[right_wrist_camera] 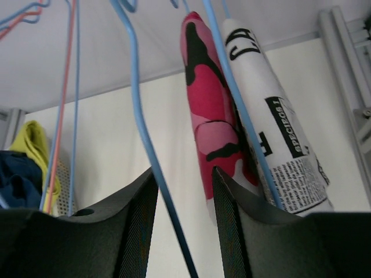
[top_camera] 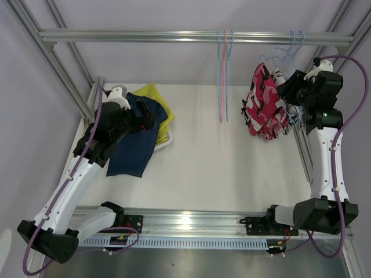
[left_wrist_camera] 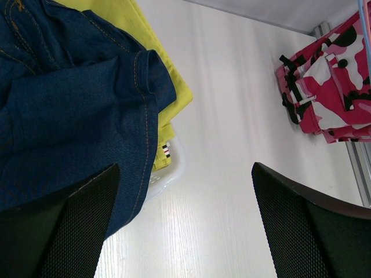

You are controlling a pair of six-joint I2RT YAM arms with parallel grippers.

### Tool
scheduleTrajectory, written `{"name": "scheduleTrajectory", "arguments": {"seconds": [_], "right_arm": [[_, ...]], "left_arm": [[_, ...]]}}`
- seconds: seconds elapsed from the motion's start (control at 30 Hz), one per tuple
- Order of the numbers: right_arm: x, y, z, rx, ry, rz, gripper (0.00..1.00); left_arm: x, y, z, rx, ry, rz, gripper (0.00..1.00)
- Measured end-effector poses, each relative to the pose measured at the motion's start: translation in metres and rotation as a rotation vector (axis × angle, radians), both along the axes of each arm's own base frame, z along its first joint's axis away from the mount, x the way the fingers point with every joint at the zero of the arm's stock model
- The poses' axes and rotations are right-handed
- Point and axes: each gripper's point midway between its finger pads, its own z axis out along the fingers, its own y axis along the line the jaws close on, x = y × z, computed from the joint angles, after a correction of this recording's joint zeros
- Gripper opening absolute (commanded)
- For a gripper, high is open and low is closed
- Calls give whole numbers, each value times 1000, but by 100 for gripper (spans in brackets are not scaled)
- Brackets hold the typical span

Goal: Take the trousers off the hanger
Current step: Pick up the hanger from the clothesline.

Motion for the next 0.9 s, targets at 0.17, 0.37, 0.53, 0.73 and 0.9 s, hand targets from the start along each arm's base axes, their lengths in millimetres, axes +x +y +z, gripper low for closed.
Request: {"name": "scheduleTrajectory", "arguments": {"seconds": [0.17, 0.37, 0.53, 0.73, 0.9], "right_arm": [[1, 11, 15, 49, -59, 63, 42], [2, 14, 25, 88, -96, 94, 25], [3, 16, 29, 115, -119, 115, 25], [0, 19, 20, 187, -134, 158, 23], [0, 24, 13, 256, -156, 208, 20]], "left_arm": [[-1, -2, 0, -4, 2, -11, 99], [-1, -2, 0, -4, 3, -13, 99], [-1, -3, -1, -5, 4, -14, 99], [-1, -3, -1, -5, 4, -15, 99], [-1, -3, -1, -5, 4, -15, 99]]}}
